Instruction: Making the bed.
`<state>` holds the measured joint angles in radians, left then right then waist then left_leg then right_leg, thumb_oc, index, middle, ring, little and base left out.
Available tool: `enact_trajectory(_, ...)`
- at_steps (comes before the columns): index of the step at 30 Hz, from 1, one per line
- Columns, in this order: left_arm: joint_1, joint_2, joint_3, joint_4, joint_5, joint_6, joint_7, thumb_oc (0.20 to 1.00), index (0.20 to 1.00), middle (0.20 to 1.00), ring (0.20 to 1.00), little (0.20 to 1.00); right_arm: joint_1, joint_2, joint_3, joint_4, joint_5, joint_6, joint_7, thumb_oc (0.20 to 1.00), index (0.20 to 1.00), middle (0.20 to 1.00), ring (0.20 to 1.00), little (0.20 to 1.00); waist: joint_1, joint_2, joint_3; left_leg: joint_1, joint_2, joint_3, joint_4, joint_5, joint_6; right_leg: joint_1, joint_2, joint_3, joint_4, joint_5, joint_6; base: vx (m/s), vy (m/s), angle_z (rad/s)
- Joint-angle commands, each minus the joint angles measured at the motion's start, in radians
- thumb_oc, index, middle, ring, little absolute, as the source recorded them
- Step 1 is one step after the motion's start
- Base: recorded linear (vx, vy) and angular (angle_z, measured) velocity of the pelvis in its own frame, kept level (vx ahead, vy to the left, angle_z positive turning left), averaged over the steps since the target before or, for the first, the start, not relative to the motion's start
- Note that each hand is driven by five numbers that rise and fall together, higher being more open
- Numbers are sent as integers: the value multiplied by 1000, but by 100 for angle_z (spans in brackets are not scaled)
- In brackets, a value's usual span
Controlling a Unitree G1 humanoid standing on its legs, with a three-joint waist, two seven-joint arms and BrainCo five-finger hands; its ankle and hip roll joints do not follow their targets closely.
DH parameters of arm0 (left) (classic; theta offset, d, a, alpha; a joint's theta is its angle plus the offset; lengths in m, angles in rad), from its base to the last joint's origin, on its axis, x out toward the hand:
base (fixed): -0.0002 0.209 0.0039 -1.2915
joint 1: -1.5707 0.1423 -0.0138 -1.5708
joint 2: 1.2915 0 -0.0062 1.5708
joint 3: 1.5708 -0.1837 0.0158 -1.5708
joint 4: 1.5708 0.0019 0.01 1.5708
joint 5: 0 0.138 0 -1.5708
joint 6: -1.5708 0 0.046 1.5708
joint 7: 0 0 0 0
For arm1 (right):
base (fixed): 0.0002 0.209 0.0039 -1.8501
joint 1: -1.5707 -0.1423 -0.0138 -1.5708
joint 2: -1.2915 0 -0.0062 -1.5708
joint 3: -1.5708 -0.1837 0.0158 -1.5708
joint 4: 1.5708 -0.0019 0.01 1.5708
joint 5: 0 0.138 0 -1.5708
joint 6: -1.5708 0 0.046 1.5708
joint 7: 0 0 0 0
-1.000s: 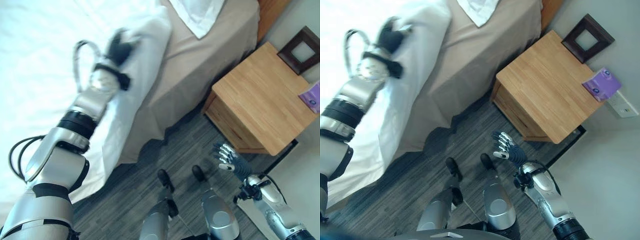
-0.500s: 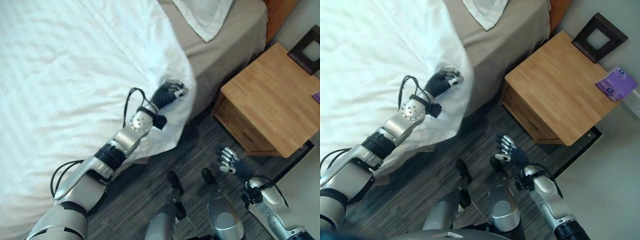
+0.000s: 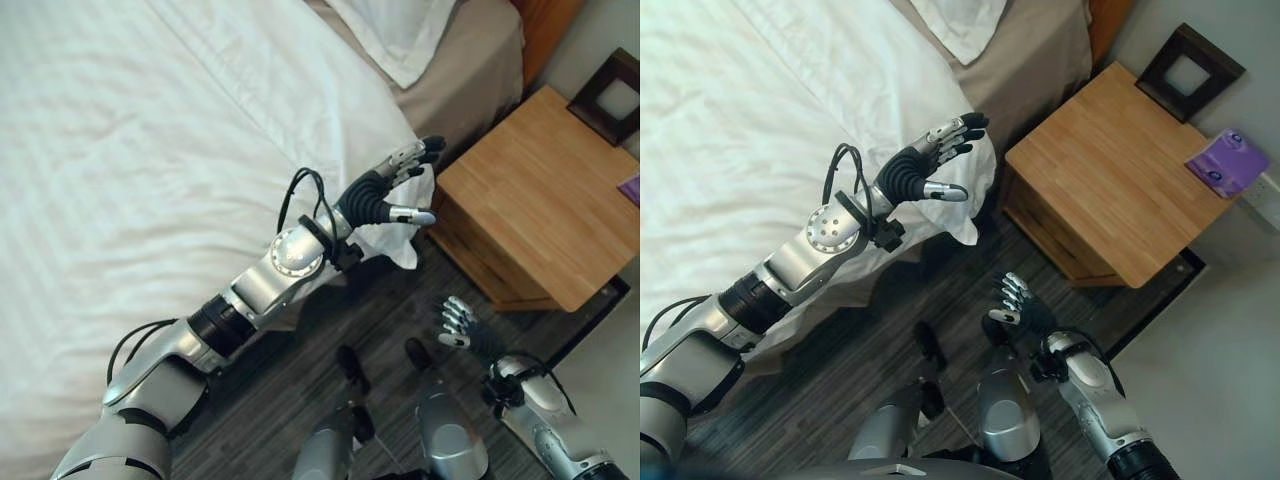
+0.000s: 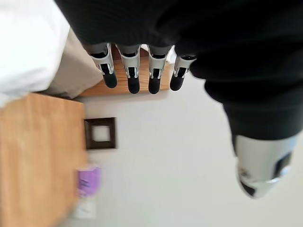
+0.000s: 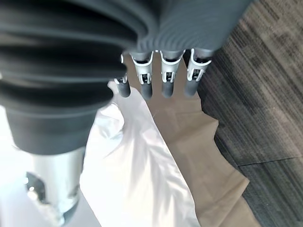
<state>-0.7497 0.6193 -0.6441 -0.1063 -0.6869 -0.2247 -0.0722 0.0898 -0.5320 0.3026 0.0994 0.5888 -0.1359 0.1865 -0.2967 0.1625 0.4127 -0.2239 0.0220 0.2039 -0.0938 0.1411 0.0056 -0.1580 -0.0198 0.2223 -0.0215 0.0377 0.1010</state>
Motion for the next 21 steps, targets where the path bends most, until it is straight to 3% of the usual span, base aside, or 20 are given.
enact_trajectory(1,70,-15,126,-42,-153,-104,-34,1000,1000,1000,1000,1000,61,5,-75,-42,9,-62,-21,1000,1000,1000,1000,1000,14,-8,-75,95,27,2,7,-45,-67,-56,2,-19,22,20,-10,-1,-30,8)
enact_trajectory(7,358,-31,391,-124,-231,-143,-22,1000,1000,1000,1000,1000,11,16,-266,-26,-59,-127,-168,1000,1000,1000,1000,1000,56,-10,-85,107,22,-16,7,-52,-61,-39,0,-30,21,4,-16,12,-12,6)
enact_trajectory(8,498,-65,502,-109,-290,-146,-26,1000,1000,1000,1000,1000,-92,-12,-386,19,-134,-164,-306,344,344,344,344,344,80,-4,-92,111,20,-24,7,-57,-57,-33,-2,-32,18,0,-18,42,1,9)
enact_trajectory(9,552,-80,538,-102,-307,-151,-20,1000,1000,1000,1000,1000,-168,-23,-419,54,-155,-182,-392,200,200,200,200,200,92,1,-97,109,19,-25,7,-55,-55,-34,-2,-33,17,3,-20,0,0,0)
enact_trajectory(13,707,-121,593,-76,-341,-131,-11,1000,1000,1000,1000,1000,-377,-79,-459,59,-181,-199,-487,200,200,200,200,200,146,11,-114,118,9,-42,7,-65,-45,-21,-9,-39,16,-7,-25,17,13,3)
enact_trajectory(16,775,-112,569,-81,-372,-110,-17,1000,1000,1000,1000,1000,-532,-91,-363,104,-92,-205,-474,200,200,200,200,200,186,17,-119,109,5,-51,7,-53,-44,-21,-11,-48,11,3,-29,-29,-10,13)
enact_trajectory(21,835,-96,529,-95,-411,-77,-35,1000,1000,1000,1000,1000,-754,-109,-169,193,21,-155,-389,200,200,200,200,200,243,22,-118,95,2,-59,7,-39,-45,-24,-9,-57,5,10,-33,-35,-22,18)
